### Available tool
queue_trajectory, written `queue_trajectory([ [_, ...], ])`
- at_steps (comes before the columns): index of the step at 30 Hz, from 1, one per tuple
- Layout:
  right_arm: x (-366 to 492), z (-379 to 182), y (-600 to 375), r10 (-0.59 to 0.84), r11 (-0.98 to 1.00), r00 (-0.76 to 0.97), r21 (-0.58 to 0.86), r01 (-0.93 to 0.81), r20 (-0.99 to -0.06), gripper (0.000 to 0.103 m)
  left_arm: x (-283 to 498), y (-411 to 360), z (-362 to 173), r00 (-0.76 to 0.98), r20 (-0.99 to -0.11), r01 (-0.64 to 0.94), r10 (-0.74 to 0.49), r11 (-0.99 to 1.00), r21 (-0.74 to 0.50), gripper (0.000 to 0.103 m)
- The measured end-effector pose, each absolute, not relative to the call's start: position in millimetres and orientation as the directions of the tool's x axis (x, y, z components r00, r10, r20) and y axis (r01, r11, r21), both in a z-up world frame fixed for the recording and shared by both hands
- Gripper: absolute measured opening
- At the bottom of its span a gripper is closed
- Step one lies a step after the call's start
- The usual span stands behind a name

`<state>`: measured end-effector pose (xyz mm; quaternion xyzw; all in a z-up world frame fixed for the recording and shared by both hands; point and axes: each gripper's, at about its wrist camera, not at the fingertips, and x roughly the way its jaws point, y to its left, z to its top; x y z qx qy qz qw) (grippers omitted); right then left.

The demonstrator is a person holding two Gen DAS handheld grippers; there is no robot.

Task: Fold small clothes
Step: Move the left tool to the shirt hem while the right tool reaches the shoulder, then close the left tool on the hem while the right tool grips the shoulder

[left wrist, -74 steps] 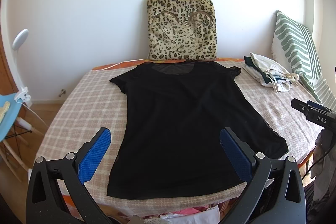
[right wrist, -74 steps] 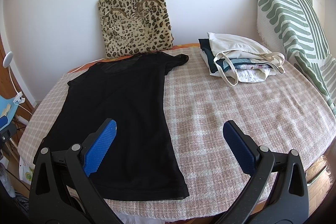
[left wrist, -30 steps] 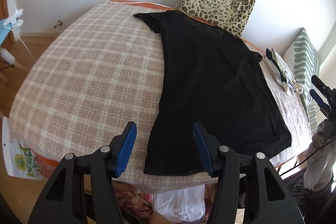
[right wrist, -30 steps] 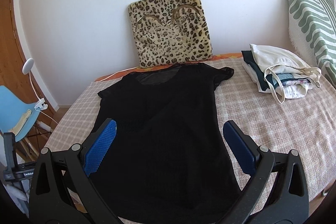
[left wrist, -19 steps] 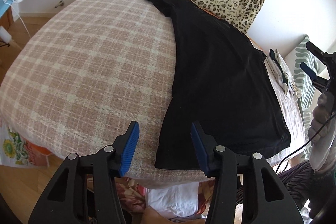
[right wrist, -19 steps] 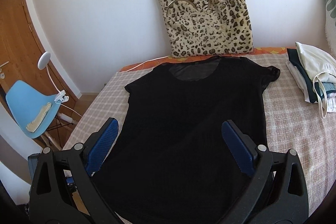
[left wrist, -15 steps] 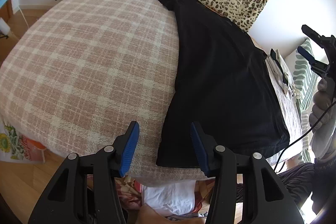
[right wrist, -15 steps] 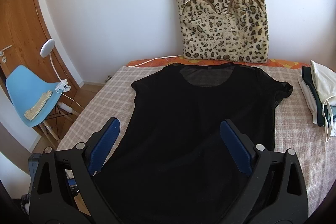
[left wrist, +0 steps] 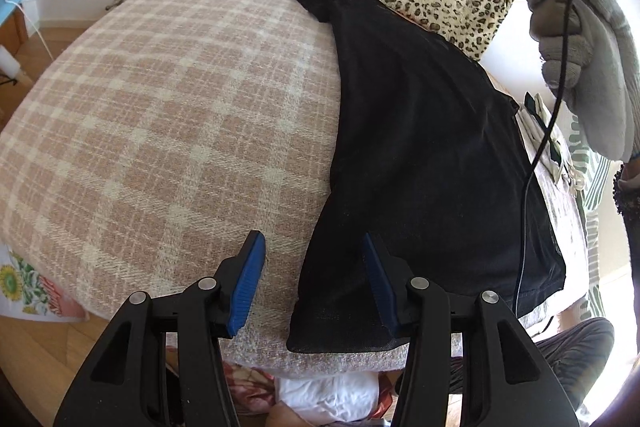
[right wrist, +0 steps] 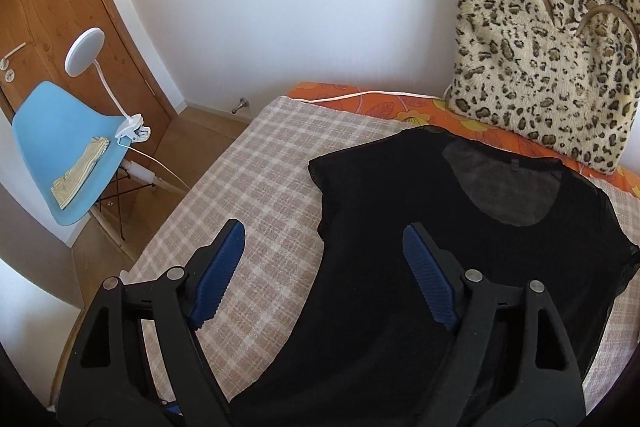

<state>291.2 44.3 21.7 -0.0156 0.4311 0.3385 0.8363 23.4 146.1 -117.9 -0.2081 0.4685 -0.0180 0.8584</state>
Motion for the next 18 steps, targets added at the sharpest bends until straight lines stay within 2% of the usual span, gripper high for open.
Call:
queue_trajectory([
  [7, 338.1, -24.4, 118.1, 0.488, 0.761, 0.327, 0.211, -0.613, -0.81, 0.082, 21.8, 153.8, -121.3, 0.611, -0.749, -0.153, -0.256, 0.89, -0.429, 0.048],
  [12, 369.2, -57.3, 152.9, 0.44, 0.781, 0.304, 0.192, -0.595, -0.845, 0.069, 24.8, 146.9, -120.2, 0.607, -0.756, -0.13, -0.246, 0.907, -0.4, 0.048],
  [18, 390.0, -85.5, 183.1, 0.388, 0.79, 0.317, 0.134, -0.598, -0.865, 0.068, 25.6, 150.0, -120.0, 0.587, -0.763, -0.12, -0.27, 0.903, -0.412, 0.048],
])
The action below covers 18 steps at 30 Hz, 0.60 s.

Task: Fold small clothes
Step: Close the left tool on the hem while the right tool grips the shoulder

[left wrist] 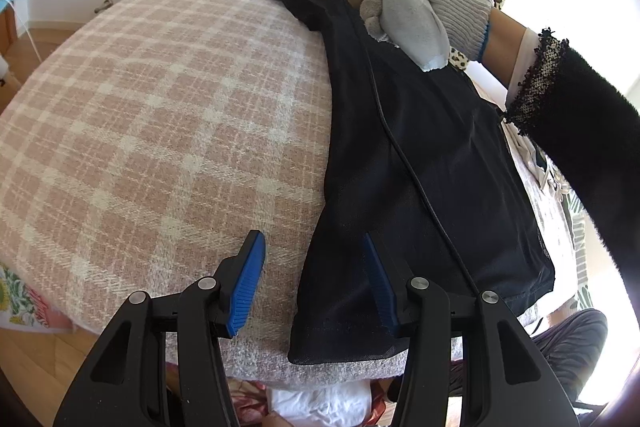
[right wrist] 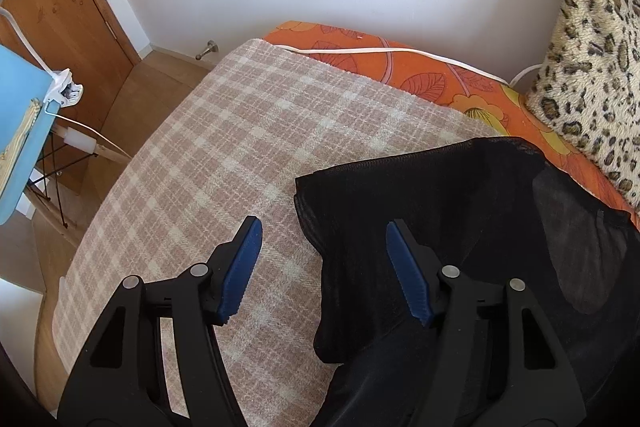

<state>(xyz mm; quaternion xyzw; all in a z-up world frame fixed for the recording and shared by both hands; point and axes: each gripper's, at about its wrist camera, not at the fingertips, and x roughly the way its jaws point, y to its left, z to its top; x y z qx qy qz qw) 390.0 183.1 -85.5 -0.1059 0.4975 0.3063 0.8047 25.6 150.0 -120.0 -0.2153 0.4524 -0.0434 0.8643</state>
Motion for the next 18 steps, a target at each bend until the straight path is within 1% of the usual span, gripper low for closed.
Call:
queue_trajectory([
  [7, 405.6, -104.0, 210.3, 0.323, 0.796, 0.352, 0.051, -0.603, -0.879, 0.068, 23.7, 140.6, -118.0, 0.584, -0.772, -0.087, -0.25, 0.927, -0.366, 0.048],
  [8, 406.7, -106.6, 213.4, 0.31, 0.796, 0.357, 0.035, -0.605, -0.881, 0.067, 24.8, 141.0, -117.7, 0.582, -0.77, -0.086, -0.261, 0.922, -0.378, 0.046],
  [9, 407.7, -109.0, 216.1, 0.298, 0.793, 0.36, 0.02, -0.609, -0.884, 0.063, 24.8, 141.5, -118.6, 0.577, -0.766, -0.081, -0.283, 0.914, -0.398, 0.04],
  [10, 408.5, -111.5, 218.7, 0.288, 0.79, 0.362, 0.007, -0.613, -0.887, 0.062, 25.6, 141.3, -119.7, 0.57, -0.765, -0.075, -0.299, 0.908, -0.411, 0.037],
  [14, 413.5, -122.0, 223.9, 0.25, 0.789, 0.37, -0.034, -0.614, -0.895, 0.046, 26.6, 139.0, -120.2, 0.562, -0.766, -0.053, -0.311, 0.911, -0.409, 0.027],
  [16, 415.2, -121.6, 223.2, 0.259, 0.792, 0.373, -0.026, -0.61, -0.891, 0.035, 26.8, 139.8, -120.3, 0.561, -0.759, -0.053, -0.329, 0.901, -0.43, 0.023],
  [18, 418.4, -120.8, 222.3, 0.251, 0.801, 0.377, -0.028, -0.598, -0.892, 0.012, 28.9, 140.8, -122.4, 0.549, -0.756, -0.053, -0.356, 0.888, -0.456, 0.014],
])
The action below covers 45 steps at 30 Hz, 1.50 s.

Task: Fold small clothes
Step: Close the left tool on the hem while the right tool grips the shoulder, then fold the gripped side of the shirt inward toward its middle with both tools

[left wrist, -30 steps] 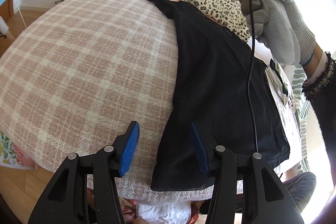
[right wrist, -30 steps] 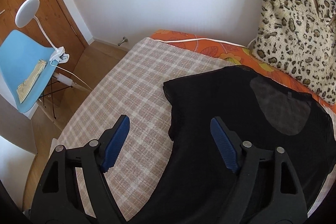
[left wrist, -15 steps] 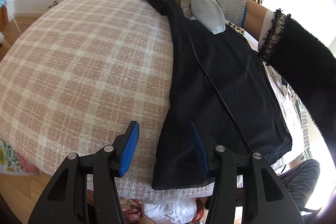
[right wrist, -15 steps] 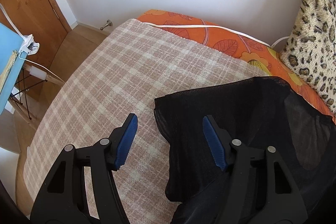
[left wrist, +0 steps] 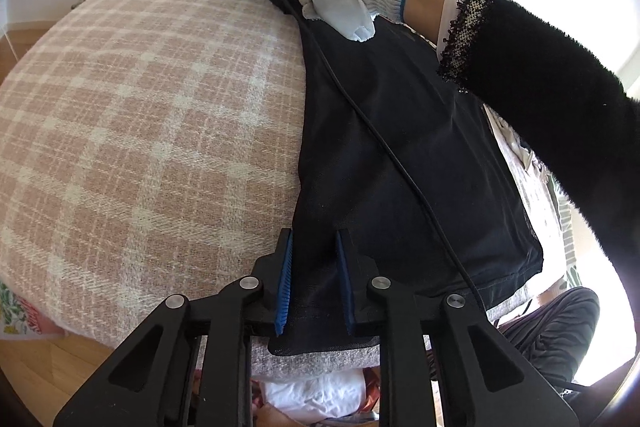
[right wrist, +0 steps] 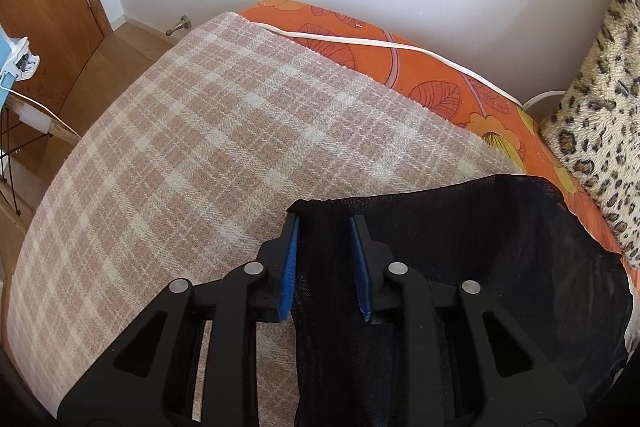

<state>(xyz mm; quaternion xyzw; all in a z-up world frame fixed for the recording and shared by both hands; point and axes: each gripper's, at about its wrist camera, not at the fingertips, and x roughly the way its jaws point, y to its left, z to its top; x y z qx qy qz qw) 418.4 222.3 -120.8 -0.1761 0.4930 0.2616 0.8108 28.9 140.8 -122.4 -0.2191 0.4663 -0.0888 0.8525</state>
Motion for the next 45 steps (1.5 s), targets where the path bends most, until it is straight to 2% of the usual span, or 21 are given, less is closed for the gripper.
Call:
queue_trajectory([
  [2, 423.1, -119.1, 218.3, 0.251, 0.811, 0.371, -0.016, -0.585, -0.894, 0.007, 28.9, 140.5, -122.9, 0.546, -0.754, -0.051, -0.366, 0.884, -0.466, 0.01],
  [4, 426.3, -114.3, 211.1, 0.265, 0.819, 0.378, 0.001, -0.574, -0.887, 0.006, 28.2, 136.9, -124.3, 0.537, -0.752, -0.04, -0.381, 0.879, -0.474, 0.006],
  [14, 439.9, -71.2, 161.2, 0.304, 0.853, 0.431, 0.041, -0.521, -0.85, 0.004, 28.3, 127.7, -117.3, 0.541, -0.731, -0.007, -0.416, 0.867, -0.499, 0.004],
  [26, 444.2, -43.1, 101.6, 0.29, 0.885, 0.478, 0.041, -0.464, -0.829, 0.004, 32.7, 87.7, -95.6, 0.548, -0.701, 0.133, -0.456, 0.875, -0.466, 0.003],
  [36, 446.3, -42.1, 44.6, 0.232, 0.918, 0.512, 0.013, -0.396, -0.827, 0.004, 41.0, 60.0, -96.5, 0.508, -0.693, 0.183, -0.512, 0.85, -0.494, 0.002],
  [45, 450.4, -67.0, -17.7, 0.155, 0.958, 0.511, 0.002, -0.288, -0.845, 0.004, 45.7, 33.5, -99.2, 0.469, -0.715, 0.246, -0.518, 0.854, -0.458, 0.002],
])
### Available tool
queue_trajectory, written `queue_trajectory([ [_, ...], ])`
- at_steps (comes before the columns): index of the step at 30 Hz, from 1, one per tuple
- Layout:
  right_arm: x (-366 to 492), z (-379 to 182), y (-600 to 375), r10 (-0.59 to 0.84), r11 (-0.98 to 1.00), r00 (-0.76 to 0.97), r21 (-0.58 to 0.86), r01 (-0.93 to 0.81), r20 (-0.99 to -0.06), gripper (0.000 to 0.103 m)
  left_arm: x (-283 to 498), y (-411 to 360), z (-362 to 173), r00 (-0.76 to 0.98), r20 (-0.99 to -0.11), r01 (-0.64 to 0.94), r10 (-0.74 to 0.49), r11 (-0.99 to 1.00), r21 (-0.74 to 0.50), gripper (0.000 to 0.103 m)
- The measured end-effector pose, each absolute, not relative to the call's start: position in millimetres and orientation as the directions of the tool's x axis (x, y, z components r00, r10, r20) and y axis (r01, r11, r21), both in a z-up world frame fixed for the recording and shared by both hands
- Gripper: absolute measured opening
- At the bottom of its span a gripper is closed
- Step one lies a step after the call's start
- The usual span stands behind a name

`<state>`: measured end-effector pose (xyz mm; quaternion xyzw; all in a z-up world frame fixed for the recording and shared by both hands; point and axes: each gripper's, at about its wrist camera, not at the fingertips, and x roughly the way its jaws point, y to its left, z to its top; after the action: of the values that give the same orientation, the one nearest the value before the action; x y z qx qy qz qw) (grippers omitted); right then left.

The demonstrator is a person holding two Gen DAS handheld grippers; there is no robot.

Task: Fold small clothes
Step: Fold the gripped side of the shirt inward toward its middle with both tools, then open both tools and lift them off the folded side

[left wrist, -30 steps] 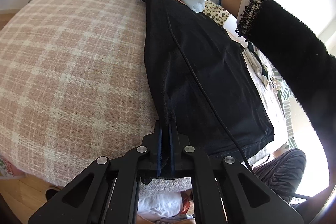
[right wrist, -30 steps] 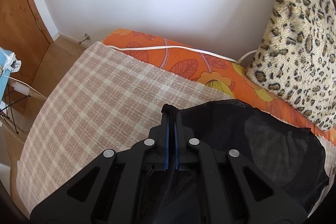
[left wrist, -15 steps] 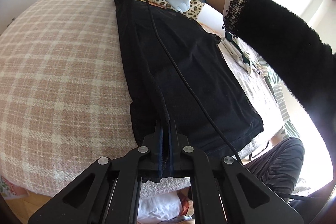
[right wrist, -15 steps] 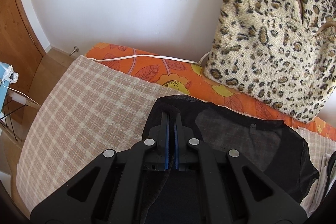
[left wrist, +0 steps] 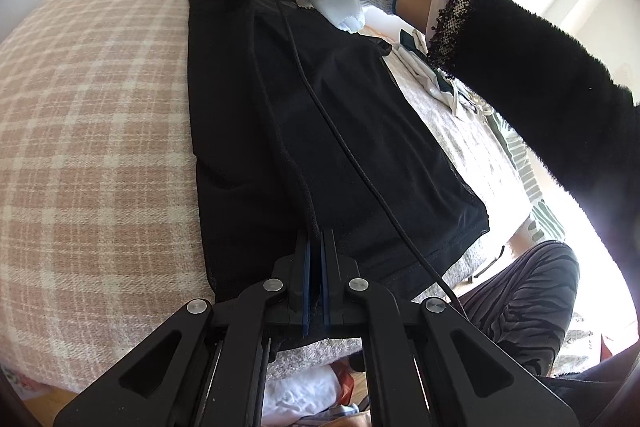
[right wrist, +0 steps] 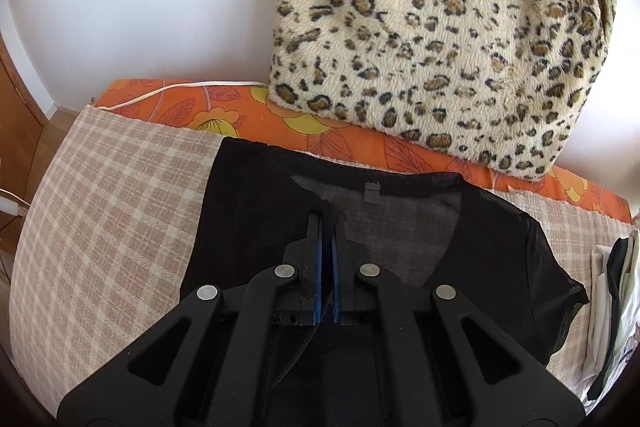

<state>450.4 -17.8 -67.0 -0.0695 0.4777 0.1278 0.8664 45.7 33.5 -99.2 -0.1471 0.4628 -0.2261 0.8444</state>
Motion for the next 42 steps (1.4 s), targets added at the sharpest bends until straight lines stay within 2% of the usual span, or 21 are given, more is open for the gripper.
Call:
queue_trajectory([
  [17, 456.9, -90.5, -50.8, 0.09, 0.974, 0.511, -0.032, -0.226, -0.855, 0.004, 51.8, 7.7, -111.8, 0.408, -0.735, 0.272, -0.541, 0.841, -0.468, 0.002],
  [19, 459.1, -91.2, -52.1, 0.091, 0.975, 0.508, -0.026, -0.219, -0.857, 0.004, 53.2, 5.2, -113.3, 0.397, -0.733, 0.267, -0.552, 0.834, -0.483, 0.01],
  [21, 461.9, -91.9, -52.7, 0.093, 0.976, 0.501, -0.021, -0.217, -0.86, 0.005, 53.8, -0.3, -113.2, 0.38, -0.728, 0.271, -0.57, 0.821, -0.502, 0.035],
  [22, 462.5, -91.4, -53.3, 0.091, 0.976, 0.5, -0.022, -0.215, -0.861, 0.007, 53.2, -7.1, -112.6, 0.373, -0.719, 0.282, -0.587, 0.809, -0.515, 0.039],
  [23, 462.5, -90.0, -54.4, 0.089, 0.977, 0.502, -0.023, -0.213, -0.86, 0.017, 51.2, -9.1, -109.8, 0.373, -0.704, 0.299, -0.604, 0.797, -0.525, 0.041],
  [24, 462.0, -87.9, -56.0, 0.081, 0.978, 0.508, -0.03, -0.206, -0.857, 0.037, 48.8, -11.2, -106.4, 0.375, -0.695, 0.317, -0.613, 0.789, -0.526, 0.042],
  [26, 456.6, -79.7, -61.6, 0.067, 0.982, 0.534, -0.038, -0.183, -0.843, 0.059, 43.5, -13.8, -98.9, 0.383, -0.689, 0.35, -0.616, 0.786, -0.509, 0.044],
  [30, 440.0, -57.3, -78.7, 0.083, 0.982, 0.555, -0.027, -0.186, -0.828, 0.06, 32.6, 0.6, -86.0, 0.422, -0.665, 0.357, -0.616, 0.787, -0.503, 0.044],
  [33, 422.7, -38.7, -97.3, 0.153, 0.977, 0.536, 0.048, -0.206, -0.83, 0.06, 21.6, 11.2, -80.0, 0.459, -0.655, 0.356, -0.6, 0.8, -0.484, 0.044],
  [42, 360.5, -34.3, -124.8, 0.328, 0.937, 0.441, 0.23, -0.262, -0.835, 0.06, -3.0, 8.2, -89.5, 0.523, -0.721, 0.373, -0.454, 0.883, -0.285, 0.044],
])
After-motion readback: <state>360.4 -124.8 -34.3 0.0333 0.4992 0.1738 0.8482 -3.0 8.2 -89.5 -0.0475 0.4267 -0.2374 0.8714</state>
